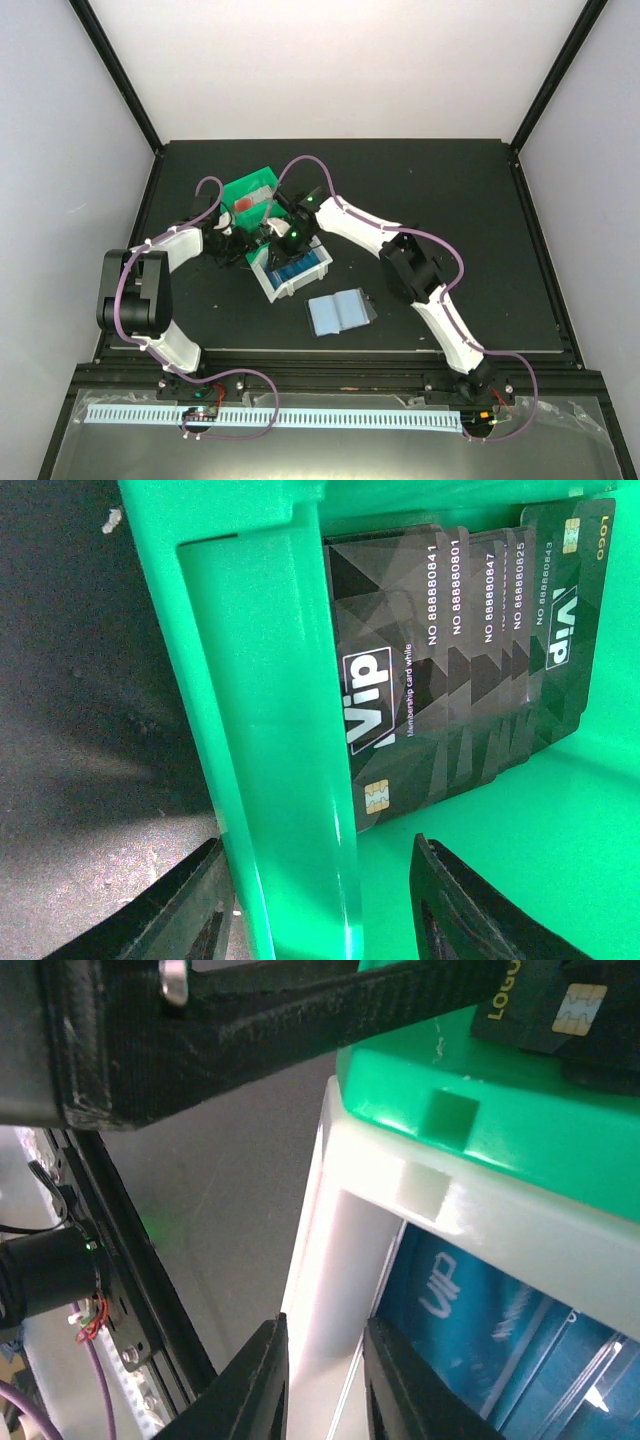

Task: Put the credit cards into the card holder
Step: Pick up the credit card from the storage box.

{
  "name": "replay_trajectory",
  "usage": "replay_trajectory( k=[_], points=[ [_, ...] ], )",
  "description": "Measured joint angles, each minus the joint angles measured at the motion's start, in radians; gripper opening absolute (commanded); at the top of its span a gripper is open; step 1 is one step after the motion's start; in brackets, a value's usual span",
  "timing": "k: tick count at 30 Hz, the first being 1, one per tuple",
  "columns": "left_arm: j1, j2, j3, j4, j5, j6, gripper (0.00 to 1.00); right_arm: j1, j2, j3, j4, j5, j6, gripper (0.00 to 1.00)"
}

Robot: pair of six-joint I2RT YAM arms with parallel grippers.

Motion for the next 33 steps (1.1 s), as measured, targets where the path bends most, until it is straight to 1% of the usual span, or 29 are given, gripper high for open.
replay_trajectory(
  k=[14, 17, 19, 21, 22, 27, 33],
  points=[
    [0.000, 0.000, 0.000, 0.000, 0.002, 0.000, 0.50, 0.001, 0.057, 0.022, -0.056, -0.001, -0.007, 0.31],
    [0.000, 0.000, 0.000, 0.000, 0.003, 0.000, 0.50, 0.003, 0.063, 0.033, -0.063, 0.013, -0.007, 0.22],
    [0.000, 0.000, 0.000, 0.000, 0.003, 0.000, 0.50, 0.005, 0.065, 0.042, -0.067, 0.022, -0.008, 0.14],
    [0.000, 0.000, 0.000, 0.000, 0.003, 0.000, 0.50, 0.008, 0.065, 0.046, -0.067, 0.037, -0.003, 0.03],
    [0.000, 0.000, 0.000, 0.000, 0.003, 0.000, 0.50, 0.008, 0.065, 0.047, -0.066, 0.045, -0.003, 0.01],
    [0.000, -0.001, 0.000, -0.001, 0.002, 0.000, 0.51, 0.008, 0.058, 0.047, -0.061, 0.107, 0.017, 0.01],
    [0.000, -0.043, -0.018, 0.001, -0.001, 0.000, 0.59, 0.014, 0.004, 0.029, -0.055, 0.168, 0.029, 0.01]
  ],
)
